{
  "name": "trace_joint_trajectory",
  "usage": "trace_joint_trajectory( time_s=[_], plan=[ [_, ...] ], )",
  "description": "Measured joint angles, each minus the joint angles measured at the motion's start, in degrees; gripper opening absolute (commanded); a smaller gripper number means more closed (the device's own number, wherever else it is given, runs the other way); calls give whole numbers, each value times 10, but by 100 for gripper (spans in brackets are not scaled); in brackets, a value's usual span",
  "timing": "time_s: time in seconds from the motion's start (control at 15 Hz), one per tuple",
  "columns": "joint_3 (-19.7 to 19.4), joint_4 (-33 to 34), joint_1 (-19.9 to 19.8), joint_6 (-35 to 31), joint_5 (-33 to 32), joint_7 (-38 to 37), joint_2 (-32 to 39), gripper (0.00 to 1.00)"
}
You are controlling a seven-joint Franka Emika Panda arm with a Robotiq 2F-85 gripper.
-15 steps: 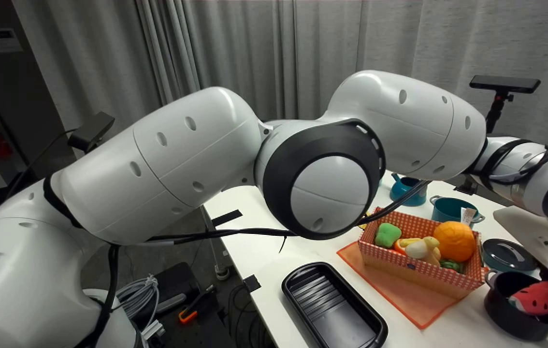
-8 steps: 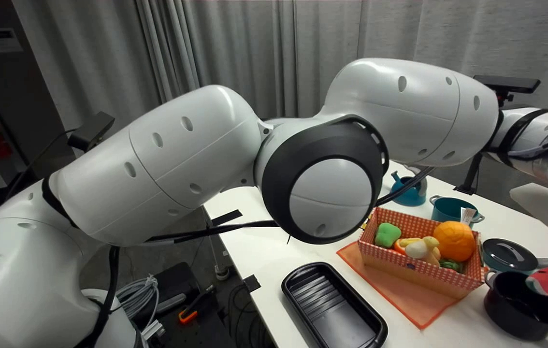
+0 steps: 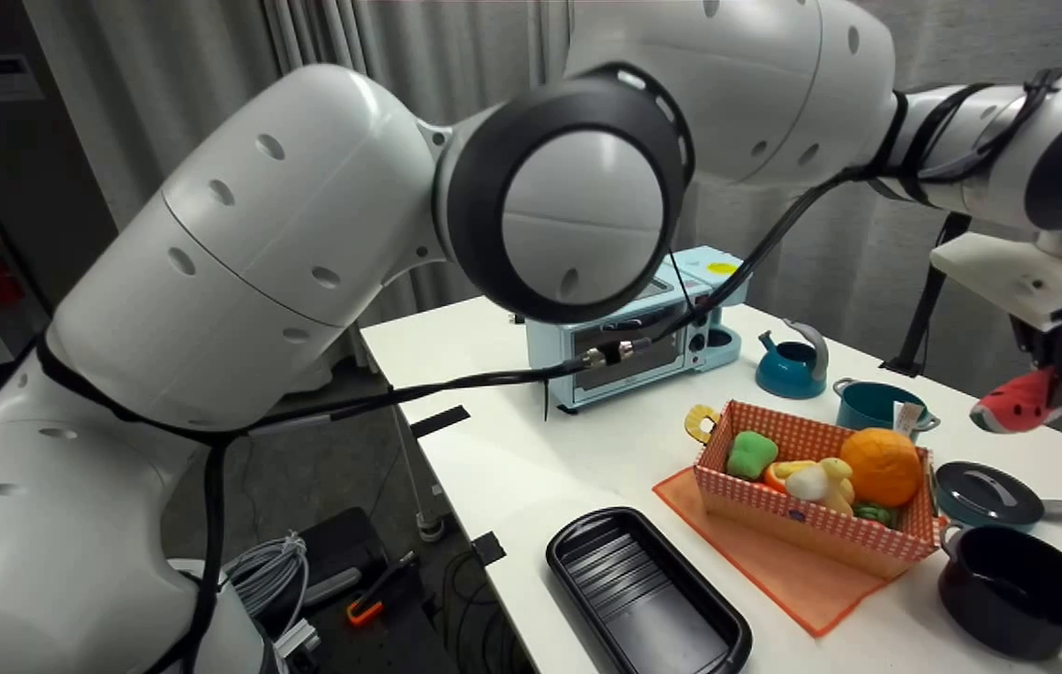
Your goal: Remove the watermelon from the pot and place it in the basket
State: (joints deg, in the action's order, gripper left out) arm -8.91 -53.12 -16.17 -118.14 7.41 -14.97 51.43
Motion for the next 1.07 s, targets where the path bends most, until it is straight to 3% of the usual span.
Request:
trace_joint_trajectory(
  time_s=[0.33,0.6,0.87,1.07],
  plan=[
    [25,-125,38,-63,0,8,-97,3],
    [35,-235,62,-175,0,11,-160,3],
    [35,-343,88,-295,-5,10,-195,3],
    [25,-367,101,-352,-19,8,-194,3]
  ],
)
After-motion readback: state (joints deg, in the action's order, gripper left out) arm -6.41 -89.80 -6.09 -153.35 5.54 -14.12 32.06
